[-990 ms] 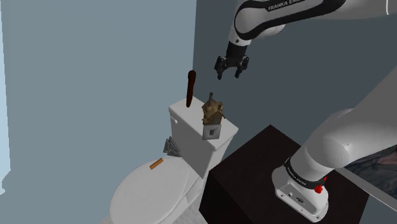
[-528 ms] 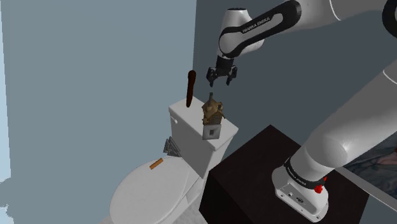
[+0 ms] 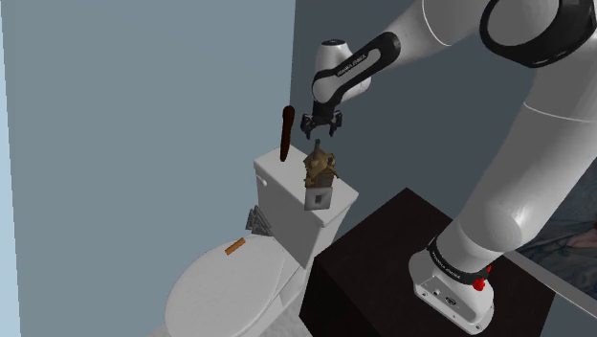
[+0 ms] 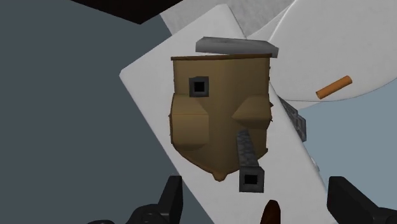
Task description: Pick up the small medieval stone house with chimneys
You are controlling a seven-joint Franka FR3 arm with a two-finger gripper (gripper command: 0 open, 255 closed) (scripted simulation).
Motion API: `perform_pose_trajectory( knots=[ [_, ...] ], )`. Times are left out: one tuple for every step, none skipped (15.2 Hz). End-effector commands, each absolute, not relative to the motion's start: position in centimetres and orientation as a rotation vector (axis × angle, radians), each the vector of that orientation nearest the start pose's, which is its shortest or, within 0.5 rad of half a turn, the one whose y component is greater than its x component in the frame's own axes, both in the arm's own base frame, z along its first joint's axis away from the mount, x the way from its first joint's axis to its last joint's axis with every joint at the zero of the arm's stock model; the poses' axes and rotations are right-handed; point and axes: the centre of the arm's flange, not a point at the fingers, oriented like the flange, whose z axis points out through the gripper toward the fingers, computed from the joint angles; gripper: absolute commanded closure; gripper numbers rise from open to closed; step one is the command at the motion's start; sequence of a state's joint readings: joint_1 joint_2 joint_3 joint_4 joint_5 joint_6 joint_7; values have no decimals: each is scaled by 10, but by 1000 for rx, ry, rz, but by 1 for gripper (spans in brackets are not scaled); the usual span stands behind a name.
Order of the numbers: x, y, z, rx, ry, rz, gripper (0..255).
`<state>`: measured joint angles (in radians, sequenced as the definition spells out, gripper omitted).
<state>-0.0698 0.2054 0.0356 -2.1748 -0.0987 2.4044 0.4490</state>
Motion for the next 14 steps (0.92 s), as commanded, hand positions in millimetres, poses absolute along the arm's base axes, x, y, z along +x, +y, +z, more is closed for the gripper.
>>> perform_pose_trajectory(
  knots=[
    [566, -22, 285, -3131, 663, -60, 0],
    [566, -22, 279, -3131, 663, -60, 0],
    [566, -22, 274, -3131, 663, -60, 0],
    [566, -22, 269, -3131, 663, -60, 0],
    [566, -22, 263, -3131, 663, -60, 0],
    [566, -22, 258, -3131, 663, -60, 0],
    [566, -22, 253, -3131, 663, -60, 0],
    [566, -22, 250, -3131, 663, -60, 0],
    [566, -22, 250, -3131, 663, -60, 0],
    [566, -22, 250, -3131, 663, -60, 255],
    [566, -22, 250, -3131, 663, -60, 255],
    [566, -22, 250, -3131, 663, -60, 255],
    [566, -22, 250, -3131, 663, -60, 255],
    [566, -22, 250, -3131, 663, -60, 255]
  ],
)
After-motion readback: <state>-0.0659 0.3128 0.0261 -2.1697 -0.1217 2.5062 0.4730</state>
